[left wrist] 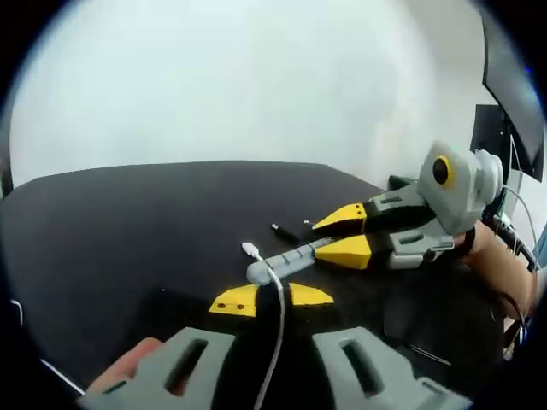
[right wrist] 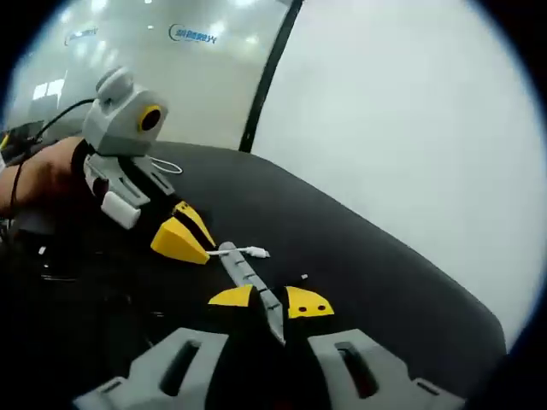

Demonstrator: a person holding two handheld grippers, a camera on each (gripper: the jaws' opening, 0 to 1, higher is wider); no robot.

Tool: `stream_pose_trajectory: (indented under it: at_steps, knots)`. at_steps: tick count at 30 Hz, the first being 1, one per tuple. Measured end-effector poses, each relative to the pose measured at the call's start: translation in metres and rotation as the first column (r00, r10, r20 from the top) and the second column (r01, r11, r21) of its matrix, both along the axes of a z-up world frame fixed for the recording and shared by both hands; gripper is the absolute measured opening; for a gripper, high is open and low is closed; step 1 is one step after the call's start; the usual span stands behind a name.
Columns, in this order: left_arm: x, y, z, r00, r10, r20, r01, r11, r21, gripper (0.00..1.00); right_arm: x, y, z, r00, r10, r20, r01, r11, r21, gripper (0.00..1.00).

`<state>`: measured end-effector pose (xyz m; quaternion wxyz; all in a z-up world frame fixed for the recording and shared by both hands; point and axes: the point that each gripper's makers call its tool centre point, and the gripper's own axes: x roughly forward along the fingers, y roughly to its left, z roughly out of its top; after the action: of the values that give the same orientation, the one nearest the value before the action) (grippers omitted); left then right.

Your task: Grab the wires, straighten them and put them on the rack

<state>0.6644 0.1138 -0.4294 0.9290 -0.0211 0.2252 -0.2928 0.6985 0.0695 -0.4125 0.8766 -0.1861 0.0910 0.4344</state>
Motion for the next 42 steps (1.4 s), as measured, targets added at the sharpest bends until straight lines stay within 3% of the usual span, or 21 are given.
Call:
stream_pose_trajectory:
  at_steps: [2,4,9,11,14,16,19,22,24,25,29,34,35,37,39,42]
  knots:
    - [-0.002,-0.003,-0.001,1.000,-0.016,0.001,0.016,1.000,0.014,0.07,-0.001,0.000,-0.001,1.000,-0.001,0.009,0.001,1.000,-0.008,0.09]
    - [-0.002,-0.003,-0.002,1.000,-0.019,0.011,0.019,0.999,0.035,0.07,-0.002,0.001,-0.001,0.998,0.003,0.063,-0.001,0.999,-0.044,0.08]
    - [-0.003,-0.003,-0.001,1.000,-0.020,0.010,0.020,0.999,0.031,0.07,-0.006,0.000,-0.001,0.998,-0.018,0.057,0.019,0.999,-0.028,0.09]
    - [-0.006,-0.003,0.000,0.999,-0.031,0.009,0.031,0.999,0.038,0.08,-0.008,-0.001,0.000,1.000,-0.008,0.001,0.008,1.000,0.009,0.10]
    - [-0.006,-0.001,0.009,0.999,-0.034,0.038,0.034,0.999,0.012,0.24,-0.012,-0.009,0.018,0.999,-0.008,-0.041,0.013,0.992,0.127,0.16]
    - [-0.004,-0.001,0.027,0.997,-0.032,0.075,0.038,0.996,-0.080,0.29,-0.008,-0.023,0.038,0.998,-0.050,-0.033,0.055,0.974,0.218,0.15]
    - [0.000,0.004,0.071,0.978,0.002,0.208,0.048,0.971,-0.235,0.31,0.007,-0.048,0.067,0.990,-0.141,-0.013,0.137,0.923,0.359,0.15]
    - [0.004,0.025,0.100,0.932,0.094,0.351,-0.014,0.974,-0.225,0.37,0.008,-0.058,0.079,0.990,-0.133,-0.052,0.142,0.873,0.466,0.15]
    - [0.002,0.029,0.112,0.908,0.115,0.403,-0.020,0.973,-0.231,0.37,0.003,-0.055,0.084,0.996,-0.087,-0.026,0.088,0.871,0.484,0.16]
    - [0.001,0.031,0.119,0.894,0.125,0.431,-0.023,0.972,-0.234,0.37,0.000,-0.051,0.090,0.997,-0.068,0.023,0.048,0.875,0.483,0.17]
    - [0.000,0.040,0.133,0.845,0.156,0.511,-0.064,0.979,-0.194,0.37,-0.012,-0.039,0.101,0.991,-0.010,0.130,-0.051,0.888,0.457,0.21]
    - [-0.003,0.045,0.142,0.828,0.171,0.535,-0.052,0.972,-0.230,0.38,-0.020,-0.034,0.100,0.988,0.042,0.148,-0.106,0.885,0.454,0.31]
    - [-0.003,0.044,0.142,0.833,0.168,0.527,-0.042,0.969,-0.244,0.38,-0.019,-0.036,0.100,0.990,0.043,0.134,-0.102,0.874,0.475,0.29]
    - [-0.001,0.046,0.141,0.837,0.172,0.519,-0.039,0.966,-0.256,0.41,-0.001,-0.053,0.097,0.999,-0.016,0.046,-0.010,0.857,0.516,0.28]
    - [-0.002,0.041,0.143,0.836,0.159,0.525,-0.016,0.964,-0.266,0.45,-0.013,-0.053,0.105,0.999,-0.016,0.049,-0.012,0.855,0.518,0.28]
    - [-0.006,0.032,0.142,0.846,0.119,0.520,0.027,0.964,-0.264,0.43,-0.025,-0.067,0.119,0.997,-0.052,0.057,0.015,0.854,0.520,0.30]
